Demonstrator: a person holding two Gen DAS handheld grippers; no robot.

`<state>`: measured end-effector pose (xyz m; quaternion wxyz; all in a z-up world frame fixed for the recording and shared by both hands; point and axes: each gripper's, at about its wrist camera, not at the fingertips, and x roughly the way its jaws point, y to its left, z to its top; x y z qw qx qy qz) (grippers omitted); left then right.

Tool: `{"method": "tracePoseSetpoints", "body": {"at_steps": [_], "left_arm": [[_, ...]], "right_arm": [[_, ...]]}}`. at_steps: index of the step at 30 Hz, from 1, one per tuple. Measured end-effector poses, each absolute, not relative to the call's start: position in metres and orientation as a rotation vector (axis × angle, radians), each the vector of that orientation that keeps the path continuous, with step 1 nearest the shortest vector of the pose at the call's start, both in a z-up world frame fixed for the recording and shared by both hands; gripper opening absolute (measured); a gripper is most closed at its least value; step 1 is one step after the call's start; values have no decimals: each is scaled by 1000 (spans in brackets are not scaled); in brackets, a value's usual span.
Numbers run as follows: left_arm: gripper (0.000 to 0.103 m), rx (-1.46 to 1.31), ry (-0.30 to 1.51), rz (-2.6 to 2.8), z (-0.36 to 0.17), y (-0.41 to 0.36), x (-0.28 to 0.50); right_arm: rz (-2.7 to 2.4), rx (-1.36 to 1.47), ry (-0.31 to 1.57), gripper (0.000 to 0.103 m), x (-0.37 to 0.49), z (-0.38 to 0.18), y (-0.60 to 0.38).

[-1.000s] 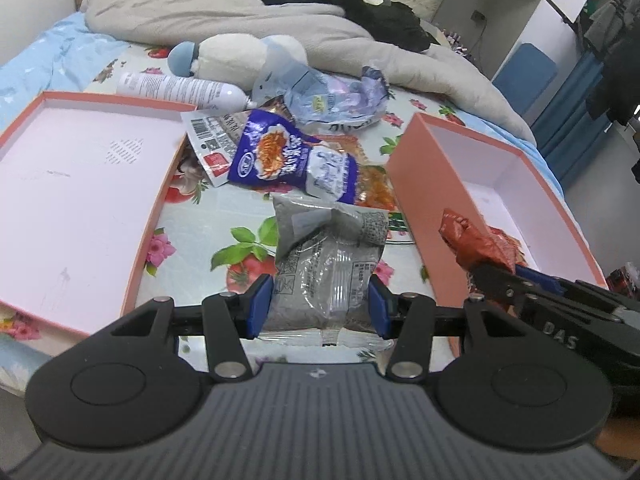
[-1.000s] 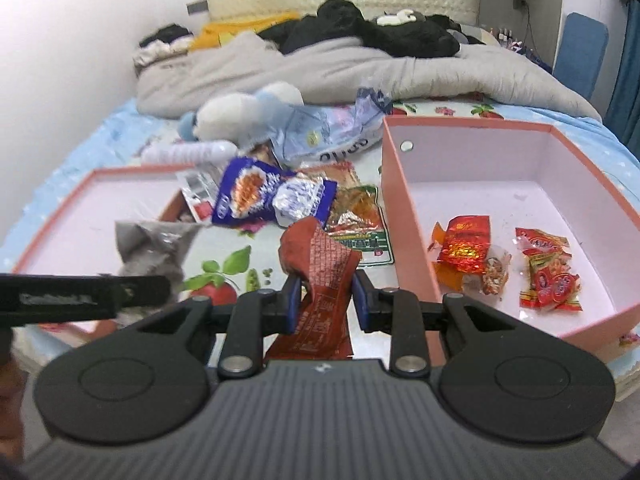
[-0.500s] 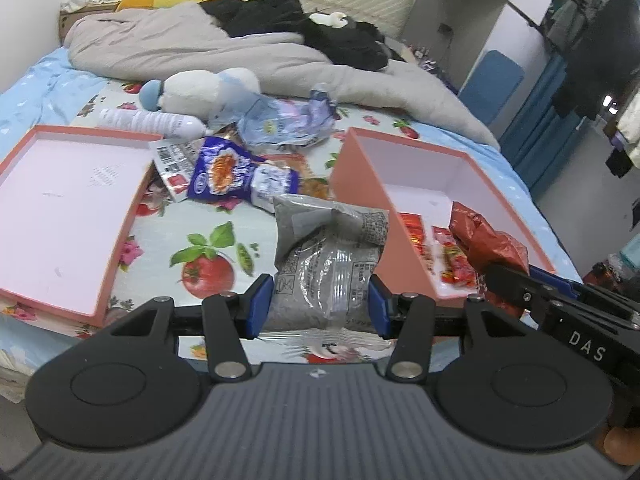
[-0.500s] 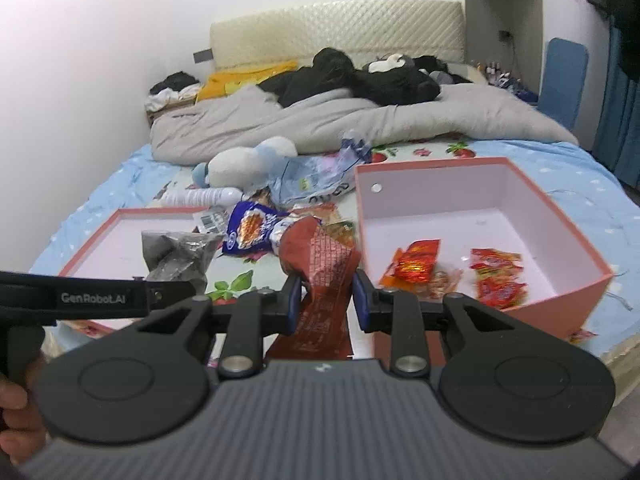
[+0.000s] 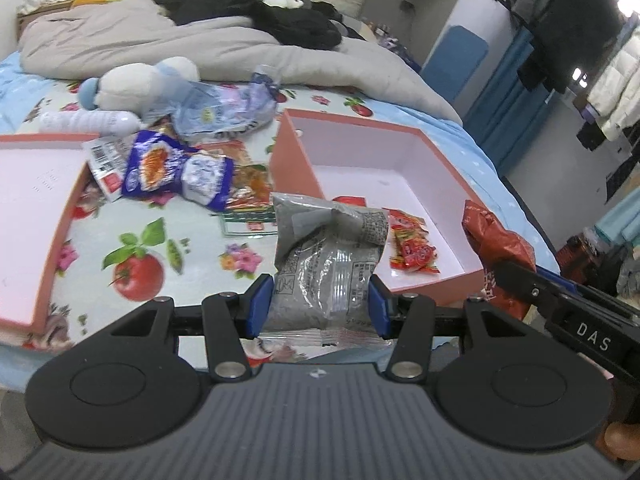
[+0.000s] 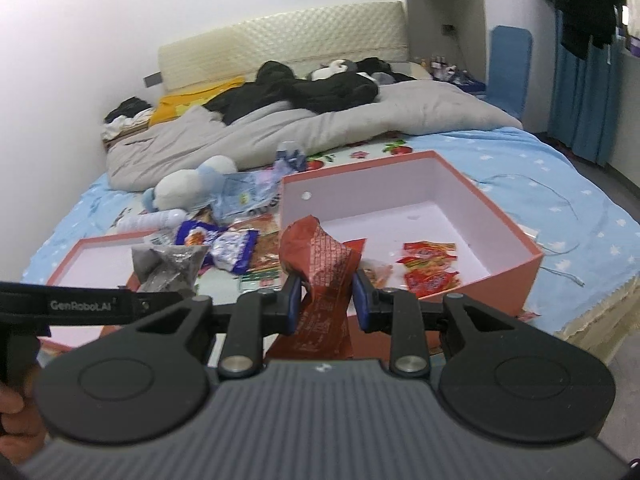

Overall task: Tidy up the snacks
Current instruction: 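Carry both packets into the deep pink box and open both tools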

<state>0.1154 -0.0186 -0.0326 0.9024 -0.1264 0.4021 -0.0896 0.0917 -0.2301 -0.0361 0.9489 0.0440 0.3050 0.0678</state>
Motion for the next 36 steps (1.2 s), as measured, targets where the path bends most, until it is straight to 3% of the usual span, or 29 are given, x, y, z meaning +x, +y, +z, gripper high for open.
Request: {"method": "tracePoseSetpoints", "body": {"at_steps": [22,36], "left_arm": [[56,-176,934,-253,-65,-105,279],[56,-123,999,-253,-93,-114,325]], "right_arm": [[94,179,673,31,210,-74,-297],[93,210,752,31,250,-115,-317]]}}
